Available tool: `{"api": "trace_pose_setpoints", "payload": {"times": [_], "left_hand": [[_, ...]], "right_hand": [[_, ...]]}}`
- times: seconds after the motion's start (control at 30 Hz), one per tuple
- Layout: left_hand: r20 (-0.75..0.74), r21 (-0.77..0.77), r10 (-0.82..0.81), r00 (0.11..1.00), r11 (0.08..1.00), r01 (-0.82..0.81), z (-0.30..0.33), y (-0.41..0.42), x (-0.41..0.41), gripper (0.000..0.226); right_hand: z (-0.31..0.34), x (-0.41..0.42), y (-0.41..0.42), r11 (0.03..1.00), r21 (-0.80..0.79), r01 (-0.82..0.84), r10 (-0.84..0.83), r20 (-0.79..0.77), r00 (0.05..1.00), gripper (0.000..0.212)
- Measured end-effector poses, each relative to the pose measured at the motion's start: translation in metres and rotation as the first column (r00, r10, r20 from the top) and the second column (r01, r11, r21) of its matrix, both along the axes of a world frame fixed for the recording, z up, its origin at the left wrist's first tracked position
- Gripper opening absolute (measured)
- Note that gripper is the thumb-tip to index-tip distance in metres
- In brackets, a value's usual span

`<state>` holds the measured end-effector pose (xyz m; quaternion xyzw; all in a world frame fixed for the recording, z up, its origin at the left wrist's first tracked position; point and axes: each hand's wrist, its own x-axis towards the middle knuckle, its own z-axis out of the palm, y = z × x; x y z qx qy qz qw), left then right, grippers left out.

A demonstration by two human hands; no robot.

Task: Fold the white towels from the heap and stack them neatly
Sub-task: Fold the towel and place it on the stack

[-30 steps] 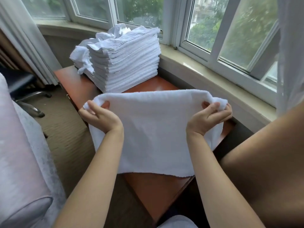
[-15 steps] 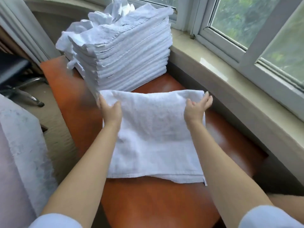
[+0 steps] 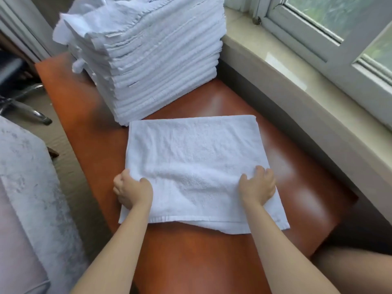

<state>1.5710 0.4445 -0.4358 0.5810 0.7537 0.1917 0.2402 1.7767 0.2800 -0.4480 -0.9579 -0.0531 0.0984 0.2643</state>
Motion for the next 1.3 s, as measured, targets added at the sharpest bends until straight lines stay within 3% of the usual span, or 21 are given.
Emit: {"api": "trace_pose_setpoints", "payload": {"times": [0.1,0.17,0.27,0.37,0.5,0.57,0.63,0.7,0.77,0.8,0.93,1.0,1.07,1.13,1.2,1.23,1.3], "left_hand": [[0.098,-0.191,0.145,0.985,0.974,-0.124,-0.002,-0.004,-0.027,0.043],[0.263,-0.313,0.158,0.952,0.947,-0.070,-0.004,-0.008,-0.038,0.036],[0.526,-0.448,0.227,0.820,0.893,0.040,0.000,-0.013,-0.045,0.033],[0.648,-0.417,0.132,0.750,0.886,0.205,0.008,-0.021,-0.051,0.035],[0.784,-0.423,0.061,0.618,0.781,0.459,0.023,-0.036,-0.062,0.040],[0.791,-0.433,0.026,0.611,0.730,0.529,0.033,-0.040,-0.061,0.036],[0.830,-0.423,0.076,0.553,0.732,0.535,0.043,-0.038,-0.058,0.025],[0.888,-0.414,0.230,0.398,0.777,0.475,0.057,-0.031,-0.055,0.013],[0.909,-0.399,0.310,0.279,0.840,0.367,0.065,-0.025,-0.056,0.012],[0.908,-0.398,0.317,0.274,0.859,0.322,0.064,-0.025,-0.058,0.020],[0.806,-0.515,0.390,0.445,0.833,0.202,0.042,-0.047,-0.071,0.027],[0.679,-0.511,0.363,0.638,0.858,0.056,0.026,-0.057,-0.077,0.026],[0.535,-0.411,0.279,0.798,0.911,-0.043,0.015,-0.063,-0.083,0.033],[0.361,-0.322,0.161,0.918,0.946,-0.039,0.012,-0.067,-0.085,0.036],[0.168,-0.197,0.037,0.985,0.980,-0.003,0.014,-0.070,-0.084,0.030],[0.150,-0.107,-0.010,0.989,0.994,0.026,0.016,-0.071,-0.082,0.027],[0.252,0.041,-0.084,0.964,0.996,0.076,0.020,-0.075,-0.077,0.021]], "right_hand": [[0.003,-0.013,-0.023,0.984,-0.027,0.178,-0.179,-0.049,0.983,0.060],[0.006,-0.020,-0.037,0.967,-0.048,0.251,-0.254,-0.081,0.964,0.064],[0.010,-0.024,-0.057,0.958,-0.141,0.250,-0.268,-0.130,0.955,0.062],[0.015,-0.021,-0.069,0.960,-0.171,0.223,-0.256,-0.200,0.946,0.053],[0.021,-0.024,-0.071,0.962,0.119,0.246,-0.190,-0.359,0.914,0.034],[0.025,-0.026,-0.067,0.917,0.276,0.289,-0.161,-0.406,0.899,0.023],[0.031,-0.024,-0.059,0.827,0.450,0.337,-0.148,-0.404,0.903,0.015],[0.042,-0.015,-0.053,0.754,0.545,0.367,-0.204,-0.336,0.919,0.016],[0.047,-0.003,-0.054,0.767,0.508,0.392,-0.301,-0.256,0.919,0.023],[0.046,-0.001,-0.058,0.790,0.457,0.410,-0.337,-0.236,0.912,0.027],[0.026,-0.017,-0.079,0.909,0.194,0.369,-0.293,-0.334,0.896,0.036],[0.019,-0.031,-0.087,0.958,0.060,0.280,-0.252,-0.290,0.923,0.040],[0.018,-0.037,-0.093,0.972,-0.055,0.229,-0.235,-0.162,0.958,0.038],[0.020,-0.039,-0.096,0.967,-0.027,0.254,-0.256,-0.069,0.964,0.036],[0.024,-0.038,-0.096,0.957,0.100,0.272,-0.272,-0.013,0.962,0.032],[0.027,-0.038,-0.094,0.950,0.168,0.262,-0.267,0.004,0.964,0.030],[0.032,-0.035,-0.091,0.949,0.213,0.232,-0.235,-0.010,0.972,0.030]]}}
